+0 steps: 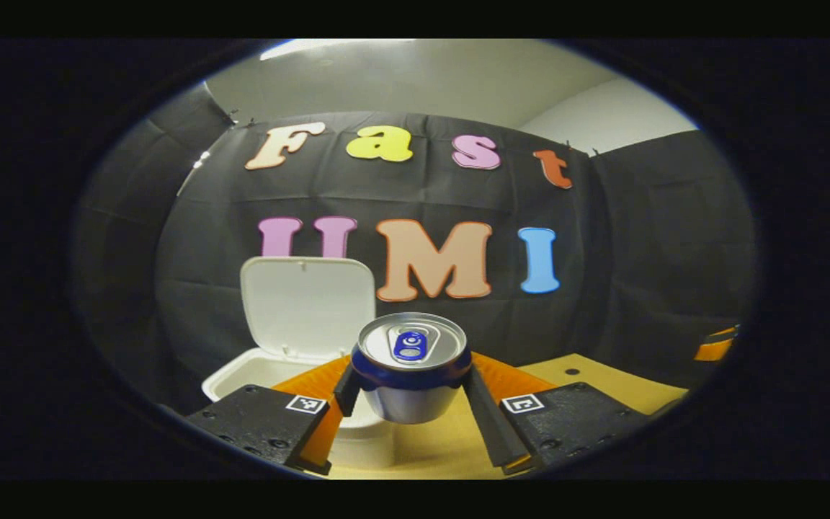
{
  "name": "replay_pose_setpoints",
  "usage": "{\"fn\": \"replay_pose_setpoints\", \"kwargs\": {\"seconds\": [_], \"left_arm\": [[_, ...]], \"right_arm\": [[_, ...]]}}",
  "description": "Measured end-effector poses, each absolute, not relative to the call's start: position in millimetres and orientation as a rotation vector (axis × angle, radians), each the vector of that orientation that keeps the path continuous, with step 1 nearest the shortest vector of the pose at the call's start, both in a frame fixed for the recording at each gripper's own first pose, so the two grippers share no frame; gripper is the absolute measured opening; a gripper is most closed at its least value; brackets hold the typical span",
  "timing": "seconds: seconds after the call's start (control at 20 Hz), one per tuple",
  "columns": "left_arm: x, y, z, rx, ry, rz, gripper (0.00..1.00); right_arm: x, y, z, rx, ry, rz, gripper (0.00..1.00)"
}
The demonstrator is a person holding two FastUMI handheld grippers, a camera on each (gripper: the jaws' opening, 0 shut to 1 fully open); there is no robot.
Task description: Press the lid of the desktop garbage bin to open it, pick up the crumpled paper on the desktop and throw it into the bin, then pick up the pop can on the desktop and drop it into the bin, and finally close the garbage bin lid.
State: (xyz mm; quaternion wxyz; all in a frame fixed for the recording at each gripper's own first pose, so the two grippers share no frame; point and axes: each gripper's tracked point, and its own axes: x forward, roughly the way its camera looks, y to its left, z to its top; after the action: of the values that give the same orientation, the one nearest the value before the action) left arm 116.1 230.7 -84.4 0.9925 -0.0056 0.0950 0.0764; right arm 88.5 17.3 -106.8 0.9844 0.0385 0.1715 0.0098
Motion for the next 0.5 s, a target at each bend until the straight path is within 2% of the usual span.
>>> {"fn": "replay_pose_setpoints", "kwargs": {"seconds": [0.25,0.4,0.5], "left_arm": [[126.5,296.3,-130.4,0.001,0.288,0.233,0.73],[123.0,317.1,-167.0,0.000,0.347,0.266,0.73],[116.9,320.9,-185.7,-0.004,0.373,0.282,0.78]], "right_arm": [[83.4,2.9,-115.4,0.061,0.359,-0.060,0.80],[80.0,3.5,-121.3,0.039,0.378,-0.080,0.77],[80.5,7.9,-122.1,0.026,0.387,-0.079,0.80]]}}
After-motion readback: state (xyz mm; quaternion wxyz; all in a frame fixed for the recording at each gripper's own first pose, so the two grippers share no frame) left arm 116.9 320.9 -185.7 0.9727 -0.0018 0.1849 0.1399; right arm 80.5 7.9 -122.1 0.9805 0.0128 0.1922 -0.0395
